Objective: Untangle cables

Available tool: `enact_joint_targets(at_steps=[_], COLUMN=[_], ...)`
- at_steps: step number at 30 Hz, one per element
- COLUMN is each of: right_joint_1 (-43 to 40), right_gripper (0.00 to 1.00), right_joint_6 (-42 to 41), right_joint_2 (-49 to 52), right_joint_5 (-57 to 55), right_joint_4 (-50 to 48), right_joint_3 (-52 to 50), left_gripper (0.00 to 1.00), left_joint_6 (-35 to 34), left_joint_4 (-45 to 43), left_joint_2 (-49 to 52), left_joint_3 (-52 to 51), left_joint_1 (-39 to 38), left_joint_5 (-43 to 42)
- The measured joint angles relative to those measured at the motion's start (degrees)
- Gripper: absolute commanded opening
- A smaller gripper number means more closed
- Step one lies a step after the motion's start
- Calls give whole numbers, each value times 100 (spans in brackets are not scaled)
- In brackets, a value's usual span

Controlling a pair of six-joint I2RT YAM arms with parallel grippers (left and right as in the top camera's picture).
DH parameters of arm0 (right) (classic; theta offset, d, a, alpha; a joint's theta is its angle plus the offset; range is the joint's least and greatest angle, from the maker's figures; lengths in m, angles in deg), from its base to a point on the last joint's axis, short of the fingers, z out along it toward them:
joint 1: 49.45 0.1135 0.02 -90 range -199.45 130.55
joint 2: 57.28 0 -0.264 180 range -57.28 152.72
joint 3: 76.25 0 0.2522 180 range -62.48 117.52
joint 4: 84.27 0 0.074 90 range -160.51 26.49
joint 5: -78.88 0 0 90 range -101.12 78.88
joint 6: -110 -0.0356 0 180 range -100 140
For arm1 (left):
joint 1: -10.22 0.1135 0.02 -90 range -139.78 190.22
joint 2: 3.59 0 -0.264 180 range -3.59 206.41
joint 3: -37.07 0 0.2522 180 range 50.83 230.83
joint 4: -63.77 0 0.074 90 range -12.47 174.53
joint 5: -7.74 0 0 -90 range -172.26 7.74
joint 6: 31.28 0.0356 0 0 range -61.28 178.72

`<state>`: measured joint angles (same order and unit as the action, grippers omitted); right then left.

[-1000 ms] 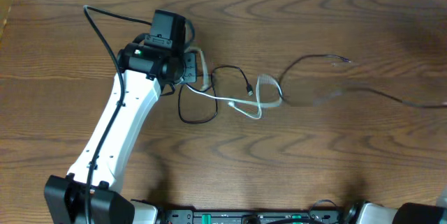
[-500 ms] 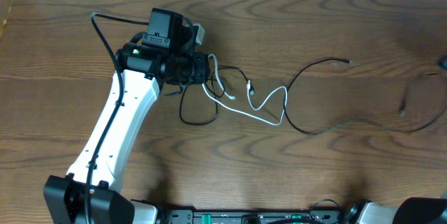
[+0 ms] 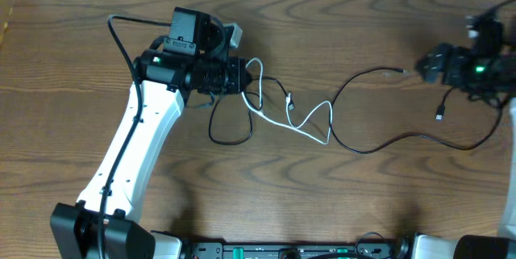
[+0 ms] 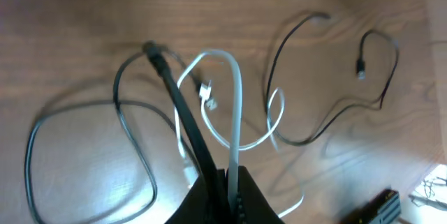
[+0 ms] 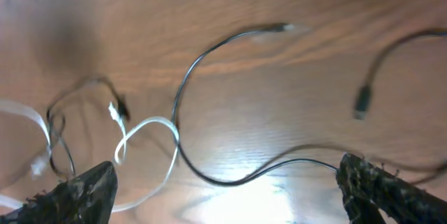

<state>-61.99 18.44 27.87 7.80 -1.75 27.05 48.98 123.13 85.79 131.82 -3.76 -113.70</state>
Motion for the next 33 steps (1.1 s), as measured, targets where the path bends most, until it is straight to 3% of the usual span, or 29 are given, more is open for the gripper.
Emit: enact_joint_targets(at_steps=[10, 19, 23, 33], right_joint_1=[1259, 2286, 2557, 3117], right_gripper=[90, 82, 71, 69], right_joint_6=[380, 435, 433, 221], right_joint_2=[9, 26, 26, 48], right_joint_5=[63, 63, 42, -868], right_joint_4=[-826, -1974, -2369, -4188], right_joint_3=[-1370, -2524, -2979, -4054], left_gripper=[8, 8, 8, 8], left_joint_6=[59, 57, 57, 57], left_joint_4=[-1314, -1279, -1381, -1550], left_joint_2=[-1174, -1705, -1700, -1864], left_joint_3=[-4, -4, -4, -4], left_joint_1=[0, 0, 24, 280], left_joint_5=[-39, 114, 444, 1440])
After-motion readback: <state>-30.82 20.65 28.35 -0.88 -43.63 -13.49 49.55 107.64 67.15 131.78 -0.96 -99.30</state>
